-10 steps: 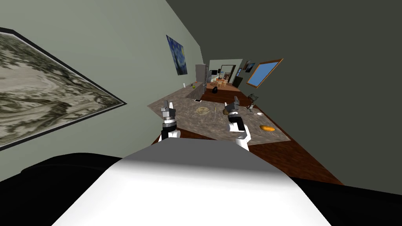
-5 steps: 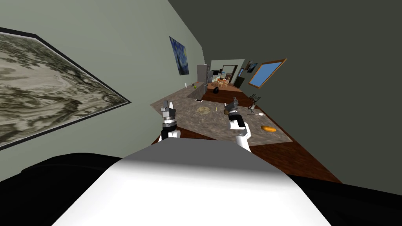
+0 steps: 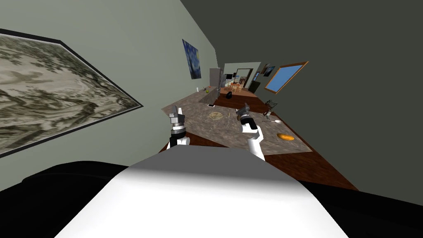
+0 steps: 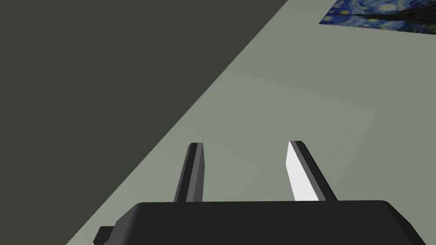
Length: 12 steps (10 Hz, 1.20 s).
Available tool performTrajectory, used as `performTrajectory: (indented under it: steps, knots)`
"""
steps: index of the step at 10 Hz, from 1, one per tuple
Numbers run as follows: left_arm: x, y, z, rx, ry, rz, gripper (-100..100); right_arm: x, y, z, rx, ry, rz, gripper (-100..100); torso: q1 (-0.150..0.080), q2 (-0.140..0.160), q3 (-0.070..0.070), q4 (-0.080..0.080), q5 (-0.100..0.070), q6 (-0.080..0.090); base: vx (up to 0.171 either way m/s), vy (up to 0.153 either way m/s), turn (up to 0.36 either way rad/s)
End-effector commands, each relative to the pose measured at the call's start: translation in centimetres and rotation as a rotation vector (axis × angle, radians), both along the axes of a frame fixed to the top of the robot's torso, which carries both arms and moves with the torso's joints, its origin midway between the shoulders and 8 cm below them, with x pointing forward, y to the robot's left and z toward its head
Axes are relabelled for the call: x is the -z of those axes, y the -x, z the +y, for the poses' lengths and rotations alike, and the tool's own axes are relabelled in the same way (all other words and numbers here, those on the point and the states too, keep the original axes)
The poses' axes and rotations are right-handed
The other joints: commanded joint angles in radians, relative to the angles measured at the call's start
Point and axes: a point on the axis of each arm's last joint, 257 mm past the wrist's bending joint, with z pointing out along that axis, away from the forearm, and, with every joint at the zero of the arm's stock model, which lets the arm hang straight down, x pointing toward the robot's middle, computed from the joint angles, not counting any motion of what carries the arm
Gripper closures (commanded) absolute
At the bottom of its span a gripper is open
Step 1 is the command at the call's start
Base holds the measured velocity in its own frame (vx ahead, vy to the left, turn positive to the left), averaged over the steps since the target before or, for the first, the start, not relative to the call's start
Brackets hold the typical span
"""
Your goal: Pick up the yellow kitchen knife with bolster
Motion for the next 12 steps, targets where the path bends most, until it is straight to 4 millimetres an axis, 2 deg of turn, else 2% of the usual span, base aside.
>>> performTrajectory:
  steps: [1, 3, 4, 6, 7, 9, 10, 11, 12]
  knots:
    - [0.0, 0.0, 0.0, 0.0, 0.0, 0.0, 0, 0.6, -1.5, -1.2, 0.01, -0.052, 0.042, -100, 0.0, 0.0, 0.0, 0.0, 0.0, 0.0, -0.03, 0.025, 0.093]
    - [0.0, 0.0, 0.0, 0.0, 0.0, 0.0, 0, 1.9, -1.9, -1.4, 0.019, -0.068, 0.091, -100, 0.001, 0.0, 0.0, 0.0, 0.0, 0.0, -0.016, 0.014, 0.022]
    - [0.0, 0.0, 0.0, 0.0, 0.0, 0.0, 0, 2.1, -3.3, -2.4, 0.028, -0.121, 0.117, -100, 0.0, -0.001, 0.0, 0.0, 0.0, 0.0, -0.019, 0.018, 0.081]
    - [0.0, 0.0, 0.0, 0.0, 0.0, 0.0, 0, 3.2, -3.3, -2.6, 0.037, -0.129, 0.157, -100, 0.0, -0.001, 0.0, 0.0, 0.0, 0.0, -0.014, 0.013, 0.024]
    - [0.0, 0.0, 0.0, 0.0, 0.0, 0.0, 0, 3.3, -4.5, -3.5, 0.048, -0.184, 0.18, -100, 0.0, -0.001, 0.0, 0.0, 0.0, 0.0, -0.015, 0.021, 0.079]
    - [0.0, 0.0, 0.0, 0.0, 0.0, 0.0, 0, 4.6, -4.6, -3.7, 0.06, -0.192, 0.224, -100, 0.001, -0.001, -0.001, 0.0, 0.0, 0.0, -0.007, 0.012, 0.022]
    - [0.0, 0.0, 0.0, 0.0, 0.0, 0.0, 0, 4.7, -5.6, -4.6, 0.073, -0.25, 0.249, -100, 0.0, -0.001, -0.001, 0.0, 0.0, 0.0, -0.009, 0.017, 0.067]
    - [0.0, 0.0, 0.0, 0.0, 0.0, 0.0, 0, 5.8, -5.7, -4.8, 0.084, -0.256, 0.284, -100, 0.0, -0.001, -0.001, 0.0, 0.0, 0.0, -0.008, 0.017, 0.043]
    - [0.0, 0.0, 0.0, 0.0, 0.0, 0.0, 0, 6.0, -5.6, -4.9, 0.086, -0.257, 0.291, -100, 0.0, -0.001, -0.001, 0.0, 0.0, 0.0, -0.003, 0.009, -0.009]
